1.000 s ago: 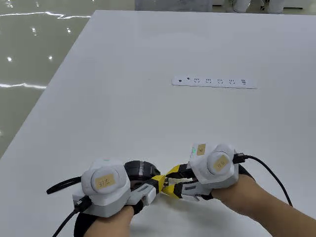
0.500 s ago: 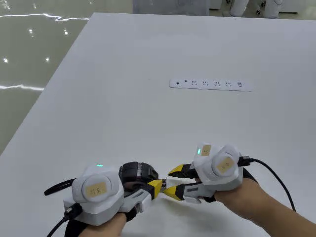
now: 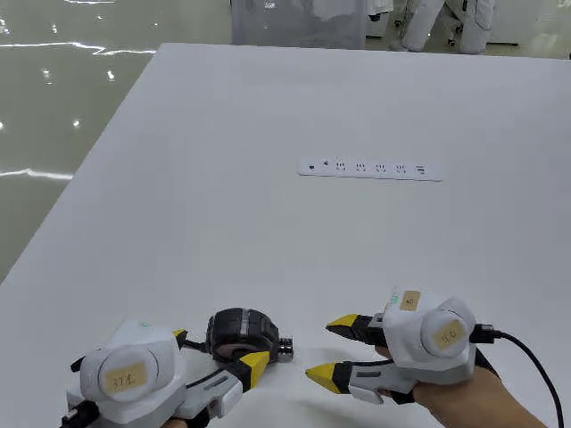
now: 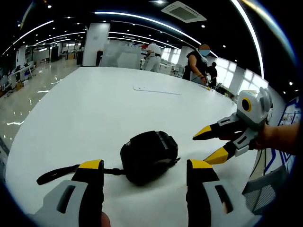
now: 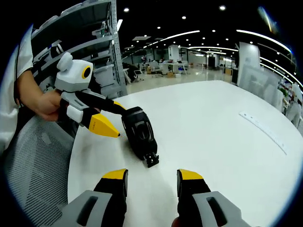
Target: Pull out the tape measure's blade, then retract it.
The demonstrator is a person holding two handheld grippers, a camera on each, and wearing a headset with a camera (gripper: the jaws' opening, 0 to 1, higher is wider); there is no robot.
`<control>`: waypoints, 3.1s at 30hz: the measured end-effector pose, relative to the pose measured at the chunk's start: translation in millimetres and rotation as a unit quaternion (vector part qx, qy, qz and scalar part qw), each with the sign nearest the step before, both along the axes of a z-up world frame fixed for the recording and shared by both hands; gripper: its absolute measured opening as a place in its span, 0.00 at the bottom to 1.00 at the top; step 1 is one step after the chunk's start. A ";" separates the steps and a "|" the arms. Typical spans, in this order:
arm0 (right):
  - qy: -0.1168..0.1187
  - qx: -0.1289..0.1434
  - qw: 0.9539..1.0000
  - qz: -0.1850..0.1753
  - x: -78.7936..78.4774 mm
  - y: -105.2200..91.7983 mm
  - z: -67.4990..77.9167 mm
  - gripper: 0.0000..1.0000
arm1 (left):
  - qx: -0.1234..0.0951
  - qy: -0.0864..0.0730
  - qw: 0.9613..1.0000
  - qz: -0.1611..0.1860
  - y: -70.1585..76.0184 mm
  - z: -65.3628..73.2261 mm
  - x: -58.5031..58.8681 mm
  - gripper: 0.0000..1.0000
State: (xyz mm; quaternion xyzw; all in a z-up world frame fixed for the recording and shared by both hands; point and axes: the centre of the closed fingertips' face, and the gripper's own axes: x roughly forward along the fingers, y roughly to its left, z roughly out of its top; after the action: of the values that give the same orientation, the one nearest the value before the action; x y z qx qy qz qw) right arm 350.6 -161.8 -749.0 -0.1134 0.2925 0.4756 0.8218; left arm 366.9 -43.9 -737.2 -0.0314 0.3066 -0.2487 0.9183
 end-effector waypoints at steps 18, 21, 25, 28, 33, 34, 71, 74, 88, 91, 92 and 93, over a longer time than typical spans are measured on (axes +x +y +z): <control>-0.017 -0.003 0.998 -0.060 -24.9 -50.8 21.5 0.60 | 0.023 -0.021 0.998 -0.054 26.0 16.5 -29.3 0.83; -0.020 -0.007 0.998 -0.068 -29.6 -58.4 24.1 0.63 | 0.022 -0.024 0.998 -0.062 28.3 19.6 -33.1 0.84; -0.021 -0.001 0.996 -0.083 -34.2 -67.3 27.5 0.65 | 0.022 -0.021 0.996 -0.080 29.2 19.1 -40.8 0.84; -0.021 -0.001 0.996 -0.092 -38.8 -72.0 28.5 0.67 | 0.024 -0.024 0.996 -0.085 31.3 19.3 -43.1 0.84; -0.017 -0.002 0.995 -0.100 -47.8 -79.5 27.4 0.69 | 0.023 -0.028 0.994 -0.099 36.2 20.8 -46.4 0.85; -0.016 -0.002 0.995 -0.103 -49.9 -81.6 28.0 0.70 | 0.023 -0.028 0.995 -0.098 38.7 21.1 -46.7 0.85; -0.023 0.015 0.986 -0.163 -96.9 -124.5 44.7 0.78 | 0.063 -0.051 0.983 -0.165 66.8 32.2 -71.0 0.85; -0.022 0.016 0.985 -0.168 -99.6 -128.5 45.2 0.78 | 0.061 -0.051 0.983 -0.165 68.7 32.9 -72.0 0.85; -0.018 0.015 0.984 -0.177 -107.3 -138.4 43.4 0.80 | 0.062 -0.053 0.984 -0.158 76.8 35.9 -70.5 0.86; -0.019 0.014 0.984 -0.176 -107.3 -139.2 43.7 0.81 | 0.062 -0.053 0.984 -0.157 76.4 36.1 -70.3 0.86; -0.019 0.014 0.984 -0.176 -107.3 -139.1 43.8 0.81 | 0.062 -0.053 0.984 -0.156 76.6 35.9 -70.3 0.86; -0.019 0.013 0.984 -0.175 -107.4 -139.3 43.5 0.81 | 0.060 -0.053 0.984 -0.158 75.5 36.1 -70.7 0.86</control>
State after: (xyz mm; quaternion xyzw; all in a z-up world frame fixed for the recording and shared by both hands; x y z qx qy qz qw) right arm 243.2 -301.1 -705.5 -0.0585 0.2861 0.3256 0.8993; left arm 296.2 31.7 -701.2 0.0853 0.2733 -0.3735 0.8824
